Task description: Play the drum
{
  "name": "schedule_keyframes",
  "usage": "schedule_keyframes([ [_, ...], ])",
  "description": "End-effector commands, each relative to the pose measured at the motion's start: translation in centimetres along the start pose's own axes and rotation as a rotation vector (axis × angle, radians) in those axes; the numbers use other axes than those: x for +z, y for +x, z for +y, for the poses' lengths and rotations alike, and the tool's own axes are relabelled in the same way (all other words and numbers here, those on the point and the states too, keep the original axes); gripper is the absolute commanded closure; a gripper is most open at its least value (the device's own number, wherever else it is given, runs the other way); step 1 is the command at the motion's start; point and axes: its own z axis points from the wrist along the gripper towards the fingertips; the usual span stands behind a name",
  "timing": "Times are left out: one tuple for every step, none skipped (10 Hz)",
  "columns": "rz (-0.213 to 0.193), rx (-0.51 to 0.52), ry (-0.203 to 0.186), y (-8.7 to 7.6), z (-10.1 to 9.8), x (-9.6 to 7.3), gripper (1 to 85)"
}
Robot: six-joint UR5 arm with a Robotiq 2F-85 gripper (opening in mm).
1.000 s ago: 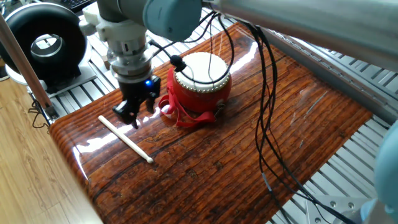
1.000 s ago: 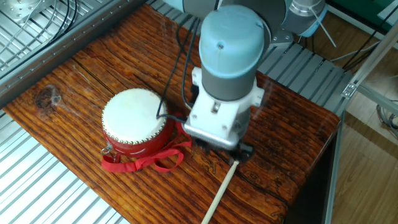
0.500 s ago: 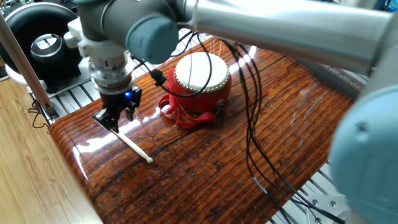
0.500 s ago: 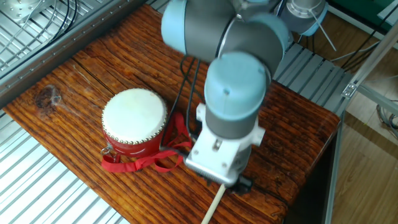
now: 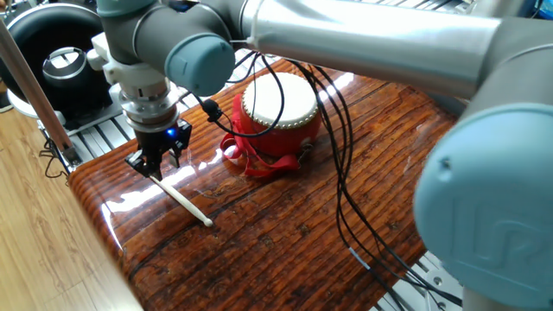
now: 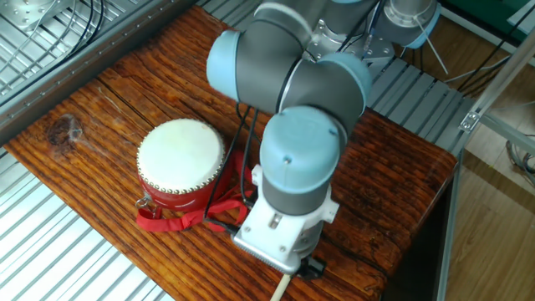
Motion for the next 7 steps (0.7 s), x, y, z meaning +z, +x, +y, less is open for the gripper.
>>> schedule_keyframes([
  [0.010, 0.029, -0.013, -0.1, -0.1, 1.3, 46.0],
  [0.013, 0.030, -0.007, 0.1, -0.4, 1.6, 46.3],
  [0.017, 0.036, -0.004, 0.4, -0.4, 2.0, 46.3],
  [0.024, 0.044, -0.011, 0.7, 0.0, 2.0, 46.3],
  [0.026, 0.051, -0.019, 0.8, 0.4, 1.9, 46.3],
  [0.026, 0.052, -0.021, 0.9, 0.6, 2.1, 46.7],
  [0.028, 0.060, -0.026, 1.2, 1.1, 2.3, 47.0],
])
